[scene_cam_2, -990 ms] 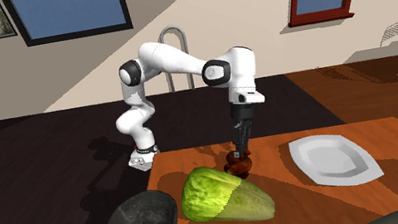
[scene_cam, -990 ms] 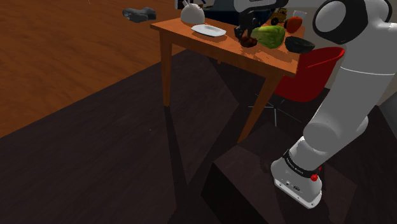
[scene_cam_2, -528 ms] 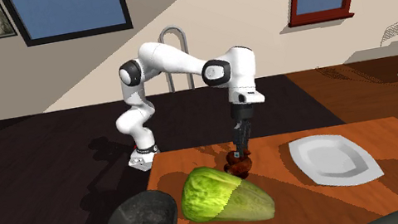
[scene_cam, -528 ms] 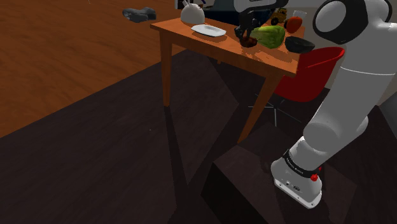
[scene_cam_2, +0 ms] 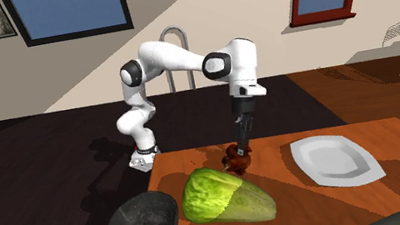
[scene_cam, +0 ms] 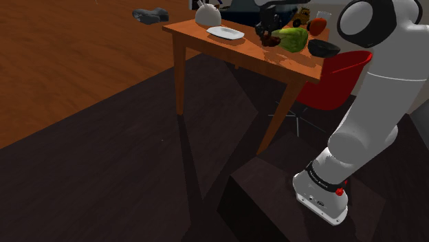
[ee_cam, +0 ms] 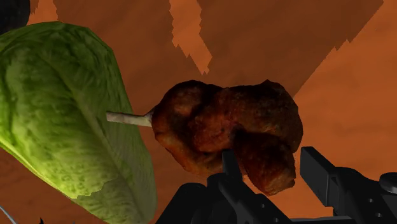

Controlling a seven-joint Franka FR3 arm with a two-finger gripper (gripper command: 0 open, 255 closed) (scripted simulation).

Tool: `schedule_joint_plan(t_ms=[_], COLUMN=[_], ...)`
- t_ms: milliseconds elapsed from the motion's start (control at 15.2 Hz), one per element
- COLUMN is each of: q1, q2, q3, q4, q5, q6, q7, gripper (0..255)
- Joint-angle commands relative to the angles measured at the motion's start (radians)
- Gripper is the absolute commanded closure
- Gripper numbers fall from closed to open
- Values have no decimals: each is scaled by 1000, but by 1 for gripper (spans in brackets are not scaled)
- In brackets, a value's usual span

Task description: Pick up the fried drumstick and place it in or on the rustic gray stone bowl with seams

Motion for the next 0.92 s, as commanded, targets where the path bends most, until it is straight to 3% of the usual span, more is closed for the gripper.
schedule_joint_plan(t_ms=[0, 858], q1=[1, 3], q2=[1, 58], q3=[0, -1], q4=[29, 284], q5=[2, 18], q6=[-26, -211], q7=[-10, -82], gripper=[255, 255])
